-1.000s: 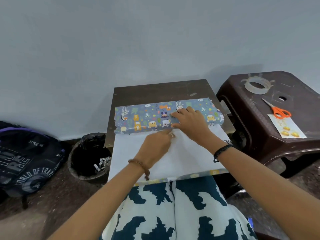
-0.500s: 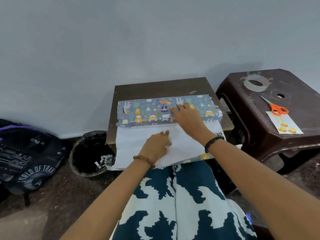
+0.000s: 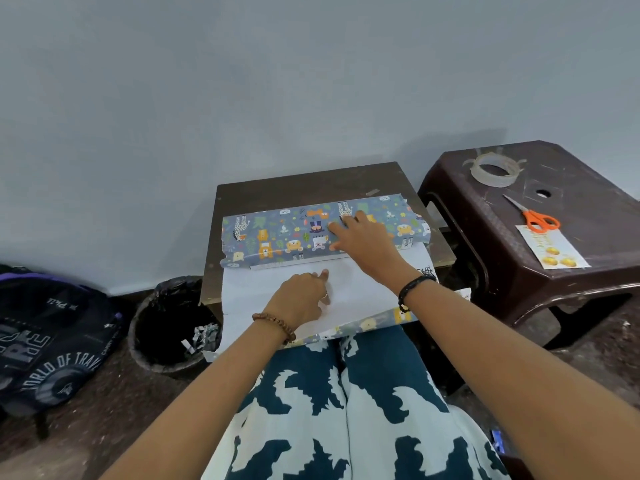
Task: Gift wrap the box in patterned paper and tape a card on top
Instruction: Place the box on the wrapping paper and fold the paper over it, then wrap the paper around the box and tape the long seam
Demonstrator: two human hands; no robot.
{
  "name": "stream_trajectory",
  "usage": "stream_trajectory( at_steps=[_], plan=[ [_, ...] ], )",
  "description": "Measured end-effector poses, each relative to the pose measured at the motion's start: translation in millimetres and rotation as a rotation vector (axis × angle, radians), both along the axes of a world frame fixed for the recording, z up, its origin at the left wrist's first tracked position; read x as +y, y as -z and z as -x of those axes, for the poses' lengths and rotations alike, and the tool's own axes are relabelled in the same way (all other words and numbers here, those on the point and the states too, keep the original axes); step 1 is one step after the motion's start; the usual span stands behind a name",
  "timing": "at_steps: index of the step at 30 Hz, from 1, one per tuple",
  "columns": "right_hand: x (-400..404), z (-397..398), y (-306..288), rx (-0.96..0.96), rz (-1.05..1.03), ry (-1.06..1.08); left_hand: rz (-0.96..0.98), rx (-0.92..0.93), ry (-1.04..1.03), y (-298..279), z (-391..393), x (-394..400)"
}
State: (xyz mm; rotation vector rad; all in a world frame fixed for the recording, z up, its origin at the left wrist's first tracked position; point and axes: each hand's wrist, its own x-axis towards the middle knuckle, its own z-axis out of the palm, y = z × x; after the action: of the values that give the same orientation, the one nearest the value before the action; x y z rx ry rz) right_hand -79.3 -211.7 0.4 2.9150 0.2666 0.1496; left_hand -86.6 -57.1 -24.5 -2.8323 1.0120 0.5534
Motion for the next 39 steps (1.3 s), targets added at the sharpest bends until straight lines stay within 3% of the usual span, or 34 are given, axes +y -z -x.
stream_trajectory(
  at_steps=[4, 9, 11, 18, 24, 32, 35, 39],
  plan=[
    [-0.3, 3.2, 4.1, 0.009, -0.019, -0.009, 0.002, -0.001, -0.001, -8.8, -5.5, -2.0],
    [0.1, 3.4, 7.0, -0.052, -0.201, 0.080, 0.268, -0.386, -0.188, -36.8, -22.6, -11.9],
    [0.1, 5.7, 5.7, -0.058, -0.288, 0.144, 0.302, -0.401, -0.198, -40.5, -29.7, -17.5],
    [-4.1, 3.0, 3.2, -0.039, -0.443, 0.175, 0.026, -0.402, -0.036, -49.1, -41.7, -47.7],
    [-26.2, -3.3, -10.9, 0.105, -0.700, 0.184, -0.155, -0.406, 0.028, -62.7, -52.4, -60.4],
    [-24.3, -4.6, -11.1, 0.020, -0.591, 0.137, -0.285, -0.390, 0.113, -64.0, -58.6, -87.4],
    [-36.4, -6.9, -19.1, -0.025, -0.703, 0.185, -0.130, -0.254, -0.004, -78.6, -68.1, -98.8],
    [-80.0, -18.8, -36.2, -0.215, -0.864, 0.400, 0.492, 0.144, -0.280, -86.5, -88.5, -138.9]
  ],
)
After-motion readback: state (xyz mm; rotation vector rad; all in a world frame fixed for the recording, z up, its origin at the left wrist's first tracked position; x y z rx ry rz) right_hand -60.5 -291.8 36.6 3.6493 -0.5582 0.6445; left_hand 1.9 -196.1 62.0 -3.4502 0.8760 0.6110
